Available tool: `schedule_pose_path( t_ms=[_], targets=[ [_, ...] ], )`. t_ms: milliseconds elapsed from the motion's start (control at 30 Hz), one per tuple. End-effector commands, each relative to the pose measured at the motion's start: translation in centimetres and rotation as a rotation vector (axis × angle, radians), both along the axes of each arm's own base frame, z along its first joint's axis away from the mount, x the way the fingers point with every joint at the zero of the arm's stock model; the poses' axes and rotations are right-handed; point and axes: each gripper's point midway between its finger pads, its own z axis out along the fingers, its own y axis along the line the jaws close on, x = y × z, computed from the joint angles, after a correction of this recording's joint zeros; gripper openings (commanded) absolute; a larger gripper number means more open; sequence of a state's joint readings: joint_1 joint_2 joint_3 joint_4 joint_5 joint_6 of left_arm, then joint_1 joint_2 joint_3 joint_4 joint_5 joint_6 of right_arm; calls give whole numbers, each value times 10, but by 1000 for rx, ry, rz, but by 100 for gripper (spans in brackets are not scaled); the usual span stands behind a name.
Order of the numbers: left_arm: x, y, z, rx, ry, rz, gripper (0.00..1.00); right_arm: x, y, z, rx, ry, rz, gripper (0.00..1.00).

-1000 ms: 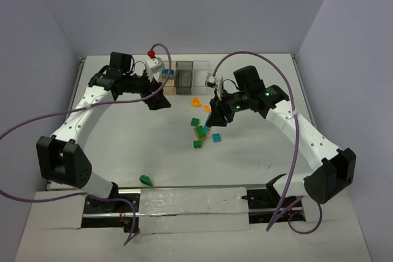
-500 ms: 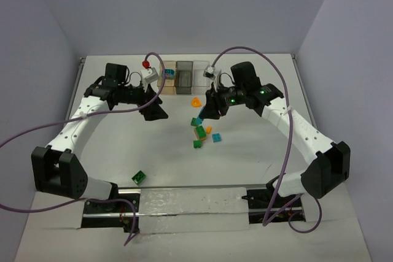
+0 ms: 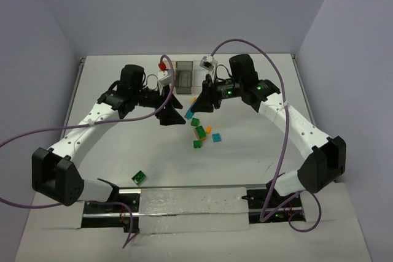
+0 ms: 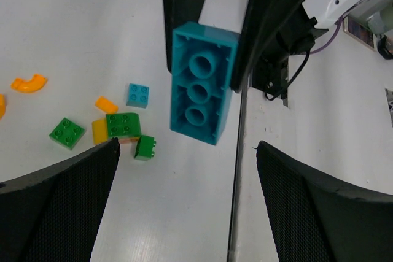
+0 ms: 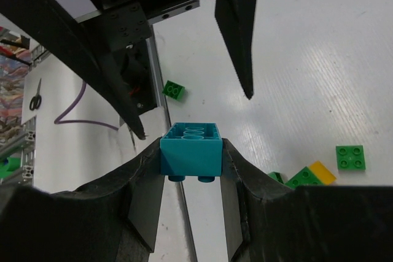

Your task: Sort the legos into containers by color

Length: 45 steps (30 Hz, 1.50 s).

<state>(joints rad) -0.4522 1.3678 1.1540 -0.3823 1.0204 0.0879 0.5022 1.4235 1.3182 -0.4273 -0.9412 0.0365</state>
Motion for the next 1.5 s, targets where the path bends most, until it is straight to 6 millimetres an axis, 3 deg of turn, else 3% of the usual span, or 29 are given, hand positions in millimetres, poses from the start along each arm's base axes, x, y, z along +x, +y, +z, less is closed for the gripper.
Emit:
schedule_pose_path(
  t_ms=[0,233,433,600,667,767,800,867,900,933,1000,1067,1167,1333,1400,1433,1467],
  targets=[
    [9,-13,27,-55,-53,-19,99,-9,9,25,55,-52,55,0],
    [-5,-22,44,-143,0,-102,99,-20,15,29,79,-41,119,0],
    [-13,-24,44,-148,56,-194,76,-19,16,31,73,-54,117,0],
    [-17,-23,41,-143,51,-221,79,-18,17,33,82,-60,120,0],
    [-19,-21,40,-139,57,-226,73,-17,18,33,82,-57,120,0],
    [-22,-20,37,-133,64,-237,50,-17,18,33,77,-58,120,0],
    [-22,-20,37,-133,64,-237,50,-17,18,33,77,-58,120,0],
    [-21,-20,36,-128,60,-233,36,-15,18,33,74,-59,112,0],
    [-20,-20,35,-126,61,-229,31,-15,17,33,71,-59,106,3],
    [-17,-20,35,-121,56,-214,18,-12,17,32,61,-52,88,15],
    [-9,-17,34,-111,52,-181,3,-7,15,29,33,-43,46,49],
    [5,-8,32,-100,46,-130,0,-3,11,27,11,-38,14,99],
    [46,10,25,-36,19,35,0,12,-6,35,0,-77,-79,100],
    [172,68,-11,252,-66,525,0,50,-50,45,-11,-114,-254,100],
    [207,81,-13,313,-102,654,0,60,-63,42,-33,-131,-305,100],
    [216,81,-1,305,-130,674,0,61,-65,41,-38,-129,-311,100],
    [241,89,-10,360,-133,757,0,65,-73,37,-53,-133,-342,100]
  ],
)
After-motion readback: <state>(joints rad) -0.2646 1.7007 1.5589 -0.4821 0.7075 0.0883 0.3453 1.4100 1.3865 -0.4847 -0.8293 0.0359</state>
